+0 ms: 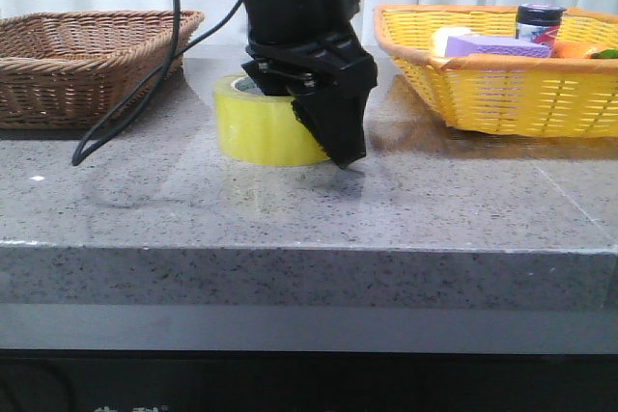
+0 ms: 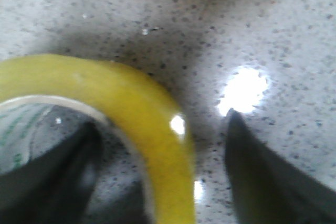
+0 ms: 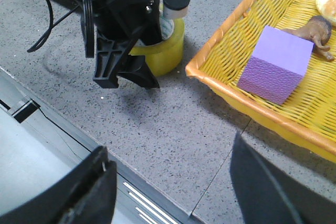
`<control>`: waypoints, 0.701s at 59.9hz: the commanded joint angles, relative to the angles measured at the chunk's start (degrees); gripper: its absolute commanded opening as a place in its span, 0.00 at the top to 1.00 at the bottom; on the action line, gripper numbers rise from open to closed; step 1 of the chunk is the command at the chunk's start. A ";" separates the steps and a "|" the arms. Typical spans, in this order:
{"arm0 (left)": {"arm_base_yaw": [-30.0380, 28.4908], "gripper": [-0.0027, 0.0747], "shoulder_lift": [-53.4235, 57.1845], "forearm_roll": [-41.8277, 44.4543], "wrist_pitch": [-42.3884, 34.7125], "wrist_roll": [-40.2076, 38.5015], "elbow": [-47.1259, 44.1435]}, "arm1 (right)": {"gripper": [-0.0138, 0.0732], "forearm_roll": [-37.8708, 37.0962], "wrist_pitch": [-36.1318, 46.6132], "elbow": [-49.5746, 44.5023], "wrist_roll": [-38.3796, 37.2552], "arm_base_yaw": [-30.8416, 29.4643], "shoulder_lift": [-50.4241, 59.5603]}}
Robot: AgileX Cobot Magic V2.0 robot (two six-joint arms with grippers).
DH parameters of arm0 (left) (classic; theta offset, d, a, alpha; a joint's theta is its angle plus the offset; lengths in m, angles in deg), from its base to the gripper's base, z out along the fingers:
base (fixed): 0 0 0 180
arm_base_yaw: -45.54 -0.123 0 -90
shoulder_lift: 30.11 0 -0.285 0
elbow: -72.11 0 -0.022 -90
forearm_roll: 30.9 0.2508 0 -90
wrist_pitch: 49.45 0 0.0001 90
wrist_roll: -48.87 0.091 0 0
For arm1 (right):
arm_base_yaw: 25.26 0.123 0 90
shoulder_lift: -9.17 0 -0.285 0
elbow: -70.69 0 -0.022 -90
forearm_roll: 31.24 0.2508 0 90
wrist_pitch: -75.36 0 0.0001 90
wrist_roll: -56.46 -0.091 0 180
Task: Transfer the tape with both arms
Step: 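Lower the left gripper onto the tape roll rim and grip it, then lift the tape roll with the left gripper over the brown basket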
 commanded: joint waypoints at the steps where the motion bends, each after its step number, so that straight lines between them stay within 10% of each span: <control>1: 0.28 0.62 2.31 0.51 -0.93 0.04 1.52 | 0.28 -0.05 3.63 1.35 0.48 -0.22 0.05; 12: 0.28 0.80 2.31 0.51 -0.44 -0.32 1.89 | 0.28 -0.05 3.63 1.35 0.48 -0.22 0.05; 42: -3.48 0.81 6.30 2.83 2.50 -5.01 12.38 | 0.28 0.01 3.63 1.35 0.48 -0.22 0.05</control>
